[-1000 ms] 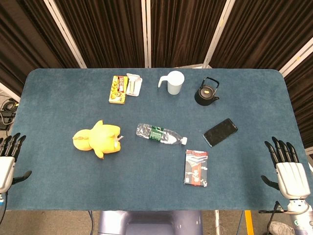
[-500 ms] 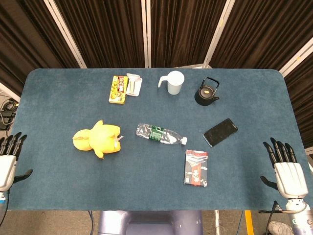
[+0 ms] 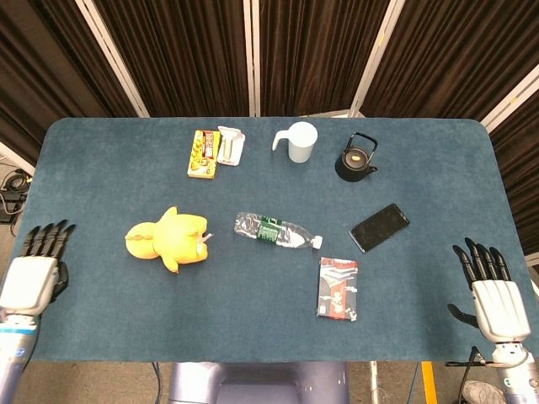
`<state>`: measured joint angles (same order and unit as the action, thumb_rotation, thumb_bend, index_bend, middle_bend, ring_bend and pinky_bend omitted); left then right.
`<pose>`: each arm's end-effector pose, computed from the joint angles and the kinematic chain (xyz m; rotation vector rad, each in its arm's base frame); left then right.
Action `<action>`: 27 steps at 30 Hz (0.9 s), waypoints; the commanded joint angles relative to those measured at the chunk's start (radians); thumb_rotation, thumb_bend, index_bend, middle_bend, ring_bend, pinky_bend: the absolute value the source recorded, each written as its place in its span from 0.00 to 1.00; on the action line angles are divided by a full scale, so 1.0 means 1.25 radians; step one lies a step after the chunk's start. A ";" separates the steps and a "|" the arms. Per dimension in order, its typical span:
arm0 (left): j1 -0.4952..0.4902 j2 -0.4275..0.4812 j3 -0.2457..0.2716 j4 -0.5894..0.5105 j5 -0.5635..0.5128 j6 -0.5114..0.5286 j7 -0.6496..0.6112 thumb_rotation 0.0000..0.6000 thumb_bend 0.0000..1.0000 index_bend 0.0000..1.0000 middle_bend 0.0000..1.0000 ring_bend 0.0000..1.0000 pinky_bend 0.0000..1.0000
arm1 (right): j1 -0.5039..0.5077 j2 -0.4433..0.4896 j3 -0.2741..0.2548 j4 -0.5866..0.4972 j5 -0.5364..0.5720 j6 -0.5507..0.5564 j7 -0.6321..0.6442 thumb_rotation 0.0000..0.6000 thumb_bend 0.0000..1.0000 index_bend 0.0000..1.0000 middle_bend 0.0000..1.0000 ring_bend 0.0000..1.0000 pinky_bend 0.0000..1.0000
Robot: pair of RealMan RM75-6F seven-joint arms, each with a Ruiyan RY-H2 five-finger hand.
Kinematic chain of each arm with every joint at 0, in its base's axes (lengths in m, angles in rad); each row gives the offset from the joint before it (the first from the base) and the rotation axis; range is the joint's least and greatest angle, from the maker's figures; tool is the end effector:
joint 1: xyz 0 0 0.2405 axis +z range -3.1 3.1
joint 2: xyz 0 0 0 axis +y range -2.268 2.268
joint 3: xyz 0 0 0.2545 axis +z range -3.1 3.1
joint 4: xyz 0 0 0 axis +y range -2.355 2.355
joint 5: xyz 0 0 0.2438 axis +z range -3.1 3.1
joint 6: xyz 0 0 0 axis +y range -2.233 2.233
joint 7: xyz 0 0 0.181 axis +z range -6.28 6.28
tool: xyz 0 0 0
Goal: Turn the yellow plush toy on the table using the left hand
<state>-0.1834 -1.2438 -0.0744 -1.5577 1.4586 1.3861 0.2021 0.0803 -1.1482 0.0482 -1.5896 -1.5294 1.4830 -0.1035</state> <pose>-0.3060 0.2570 0.0809 -1.4959 -0.8146 -0.8184 -0.3208 -0.2189 0.1172 1.4392 -0.8222 0.8441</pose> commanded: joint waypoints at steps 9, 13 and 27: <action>-0.104 -0.138 -0.028 0.134 -0.015 -0.115 0.018 1.00 1.00 0.00 0.00 0.00 0.00 | 0.001 0.004 0.002 -0.001 0.004 -0.002 0.012 1.00 0.02 0.00 0.00 0.00 0.00; -0.128 -0.161 -0.031 0.151 -0.031 -0.152 0.036 1.00 1.00 0.00 0.00 0.00 0.00 | 0.000 0.006 0.004 -0.001 0.005 -0.001 0.018 1.00 0.02 0.00 0.00 0.00 0.00; -0.218 -0.274 -0.052 0.202 -0.115 -0.260 0.172 1.00 1.00 0.00 0.00 0.00 0.00 | -0.001 0.015 0.004 -0.006 0.007 -0.001 0.039 1.00 0.02 0.00 0.00 0.00 0.00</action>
<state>-0.4400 -1.5715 -0.1328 -1.3032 1.3389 1.0836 0.3986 0.0789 -1.1291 0.0532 -1.5974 -1.5211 1.4814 -0.0553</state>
